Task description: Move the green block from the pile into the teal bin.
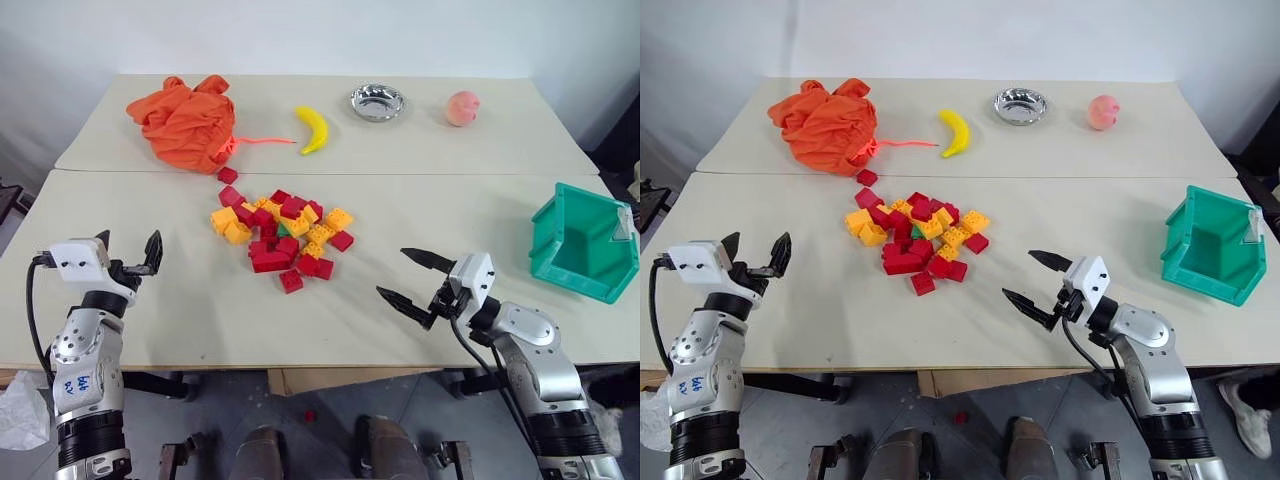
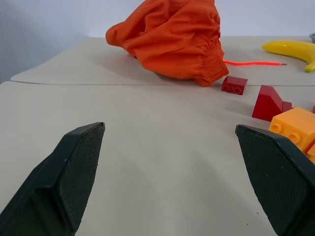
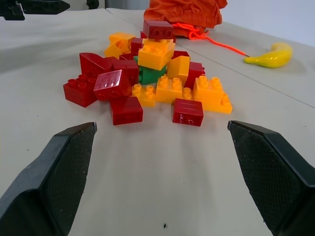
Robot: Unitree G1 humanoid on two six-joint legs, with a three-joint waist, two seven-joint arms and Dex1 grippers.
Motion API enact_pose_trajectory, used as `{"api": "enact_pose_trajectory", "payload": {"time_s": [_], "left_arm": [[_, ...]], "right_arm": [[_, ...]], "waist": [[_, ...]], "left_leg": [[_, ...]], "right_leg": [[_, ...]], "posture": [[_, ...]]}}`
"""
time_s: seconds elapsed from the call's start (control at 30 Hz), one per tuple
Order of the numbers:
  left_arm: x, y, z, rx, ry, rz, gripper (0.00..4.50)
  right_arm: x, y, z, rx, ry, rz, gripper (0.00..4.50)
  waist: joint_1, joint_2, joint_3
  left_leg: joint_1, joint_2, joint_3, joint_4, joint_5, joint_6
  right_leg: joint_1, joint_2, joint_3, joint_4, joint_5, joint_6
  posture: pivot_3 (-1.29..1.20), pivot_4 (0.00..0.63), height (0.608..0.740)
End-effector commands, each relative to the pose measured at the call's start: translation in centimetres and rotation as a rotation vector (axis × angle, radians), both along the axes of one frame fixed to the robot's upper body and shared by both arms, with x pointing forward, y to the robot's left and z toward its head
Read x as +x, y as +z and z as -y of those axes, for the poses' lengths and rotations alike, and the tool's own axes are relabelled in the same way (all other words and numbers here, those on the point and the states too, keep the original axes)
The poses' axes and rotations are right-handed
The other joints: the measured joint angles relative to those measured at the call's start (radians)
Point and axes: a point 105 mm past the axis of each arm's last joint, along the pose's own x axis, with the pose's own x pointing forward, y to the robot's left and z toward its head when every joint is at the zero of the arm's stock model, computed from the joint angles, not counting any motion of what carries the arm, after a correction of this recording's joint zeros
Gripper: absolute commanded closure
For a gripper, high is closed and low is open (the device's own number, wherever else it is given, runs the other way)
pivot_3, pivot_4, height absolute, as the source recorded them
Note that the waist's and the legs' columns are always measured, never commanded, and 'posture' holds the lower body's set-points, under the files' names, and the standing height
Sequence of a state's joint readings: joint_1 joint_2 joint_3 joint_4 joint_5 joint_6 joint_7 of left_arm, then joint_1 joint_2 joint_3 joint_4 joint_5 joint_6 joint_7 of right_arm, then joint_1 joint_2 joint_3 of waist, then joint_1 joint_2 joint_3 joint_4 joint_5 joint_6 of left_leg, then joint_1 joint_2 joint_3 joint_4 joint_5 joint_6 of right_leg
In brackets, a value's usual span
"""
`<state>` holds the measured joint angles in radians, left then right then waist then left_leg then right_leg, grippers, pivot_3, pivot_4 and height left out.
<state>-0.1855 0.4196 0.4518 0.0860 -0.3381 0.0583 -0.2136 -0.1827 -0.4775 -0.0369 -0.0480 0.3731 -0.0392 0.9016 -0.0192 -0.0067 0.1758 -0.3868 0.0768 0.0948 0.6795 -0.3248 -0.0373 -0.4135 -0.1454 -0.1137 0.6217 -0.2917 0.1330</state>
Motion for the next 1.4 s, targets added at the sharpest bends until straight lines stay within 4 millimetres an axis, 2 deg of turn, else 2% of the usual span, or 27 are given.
{"api": "enact_pose_trajectory", "payload": {"time_s": [0.03, 0.1, 0.17, 0.27, 0.4, 0.5, 0.57, 0.8, 0.9, 0.93, 1.0, 1.1, 1.23, 1.27, 1.4], "left_arm": [[-0.1, 1.6, 0.6, 0.043, -0.04, 0.04, 0.0], [-0.4, 2.6, 3.3, 0.076, -0.242, 0.068, 0.0], [-0.8, 2.5, 5.5, 0.133, -0.42, 0.033, 0.0], [-1.1, 2.1, 7.2, 0.245, -0.585, -0.027, 0.0], [-2.1, 1.8, 10.8, 0.38, -0.884, -0.071, 0.0], [-3.0, 1.4, 13.5, 0.409, -1.104, -0.101, 0.61], [-3.2, 0.7, 15.5, 0.464, -1.228, -0.112, 1.19], [-1.2, 0.5, 20.5, 0.446, -1.391, -0.081, 3.39], [1.0, 0.6, 22.3, 0.467, -1.362, -0.09, 4.38], [2.5, 0.2, 22.5, 0.498, -1.301, -0.135, 4.48], [4.4, 0.0, 22.4, 0.549, -1.224, -0.177, 4.48], [6.8, 1.4, 22.1, 0.435, -1.104, -0.159, 4.48], [9.7, 2.0, 20.3, 0.387, -0.908, -0.199, 4.48], [10.4, 2.7, 19.7, 0.352, -0.841, -0.17, 4.48], [11.4, 4.0, 18.4, 0.288, -0.741, -0.104, 4.48]], "right_arm": [[0.1, 1.3, -0.1, 0.025, -0.009, 0.062, 0.03], [0.4, 1.9, 0.2, 0.051, -0.027, 0.069, 0.03], [0.6, 2.4, 0.5, 0.062, -0.039, 0.071, 0.03], [0.8, 2.7, 1.3, 0.044, -0.055, 0.075, 0.03], [1.0, 2.9, 2.4, 0.024, -0.084, 0.076, 0.03], [1.0, 2.9, 2.6, 0.02, -0.095, 0.076, 0.0], [1.1, 2.8, 2.6, 0.021, -0.096, 0.076, 0.0], [0.8, 2.5, 2.3, 0.023, -0.1, 0.079, 0.0], [0.9, 2.5, 2.3, 0.026, -0.103, 0.082, 0.0], [0.8, 2.6, 2.2, 0.029, -0.104, 0.085, 0.0], [0.7, 2.7, 2.0, 0.031, -0.103, 0.092, 0.0], [0.6, 2.8, 1.8, 0.036, -0.104, 0.098, 0.0], [0.4, 2.9, 1.5, 0.043, -0.105, 0.1, 0.0], [0.4, 3.0, 1.3, 0.046, -0.104, 0.101, 0.0], [0.4, 3.0, 1.0, 0.053, -0.099, 0.1, 0.0]], "waist": [[0.0, 0.0, 0.0], [0.002, 0.0, 0.0], [0.005, 0.0, 0.0], [0.01, 0.0, 0.0], [0.019, 0.0, 0.0], [0.019, 0.0, 0.0], [0.019, 0.0, 0.0], [0.02, 0.0, 0.0], [0.023, 0.0, 0.0], [0.023, 0.0, 0.0], [0.024, -0.001, 0.001], [0.019, -0.001, 0.001], [0.018, -0.001, 0.001], [0.018, -0.001, 0.001], [0.019, -0.002, 0.001]], "left_leg": [[0.0, 0.0, 0.0, 0.0, 0.0, 0.0], [0.0, 0.0, 0.0, 0.0, 0.0, 0.0], [0.0, 0.0, 0.0, 0.0, 0.0, 0.0], [0.0, 0.0, 0.0, 0.0, 0.0, 0.0], [0.0, 0.0, 0.001, 0.0, 0.0, 0.0], [0.0, 0.0, 0.001, 0.0, 0.0, 0.0], [0.0, 0.0, 0.001, 0.0, 0.0, 0.0], [0.0, 0.0, 0.001, 0.001, 0.0, 0.0], [0.0, 0.0, 0.001, 0.002, 0.0, 0.0], [0.0, 0.0, 0.001, 0.002, 0.0, 0.0], [0.0, 0.0, 0.001, 0.003, 0.0, 0.0], [0.0, 0.0, 0.001, 0.002, 0.0, 0.0], [0.0, 0.0, 0.001, 0.001, 0.0, 0.0], [0.0, 0.0, 0.001, 0.001, 0.0, 0.0], [0.0, 0.0, 0.001, 0.002, 0.0, 0.0]], "right_leg": [[0.0, 0.0, 0.0, 0.0, 0.0, 0.0], [0.0, 0.0, 0.0, 0.0, 0.0, 0.0], [0.0, 0.0, 0.0, 0.0, 0.0, 0.0], [0.0, 0.0, 0.0, 0.0, 0.0, 0.0], [0.0, 0.0, 0.0, 0.0, 0.0, 0.0], [0.0, 0.0, 0.0, 0.0, 0.0, 0.0], [0.0, 0.0, 0.0, 0.0, 0.0, 0.0], [0.0, 0.0, 0.0, 0.0, 0.0, 0.0], [0.0, 0.001, 0.0, 0.0, 0.0, 0.0], [0.0, 0.001, 0.0, 0.0, 0.0, 0.0], [0.0, 0.001, 0.0, 0.0, 0.0, 0.0], [0.0, 0.001, 0.0, 0.0, 0.0, 0.0], [0.0, 0.001, 0.0, -0.001, 0.0, 0.001], [0.0, 0.001, 0.0, -0.001, 0.0, 0.001], [0.0, 0.001, 0.0, -0.001, 0.0, 0.001]], "posture": [[0.0, 0.15, 0.74], [0.0, 0.15, 0.74], [0.0, 0.15, 0.74], [0.0, 0.15, 0.74], [0.0, 0.15, 0.74], [0.0, 0.15, 0.74], [0.0, 0.15, 0.74], [0.0, 0.15, 0.74], [0.0, 0.15, 0.74], [0.0, 0.15, 0.74], [0.0, 0.15, 0.74], [0.0, 0.15, 0.74], [0.0, 0.15, 0.74], [0.0, 0.15, 0.74], [0.0, 0.15, 0.74]]}}
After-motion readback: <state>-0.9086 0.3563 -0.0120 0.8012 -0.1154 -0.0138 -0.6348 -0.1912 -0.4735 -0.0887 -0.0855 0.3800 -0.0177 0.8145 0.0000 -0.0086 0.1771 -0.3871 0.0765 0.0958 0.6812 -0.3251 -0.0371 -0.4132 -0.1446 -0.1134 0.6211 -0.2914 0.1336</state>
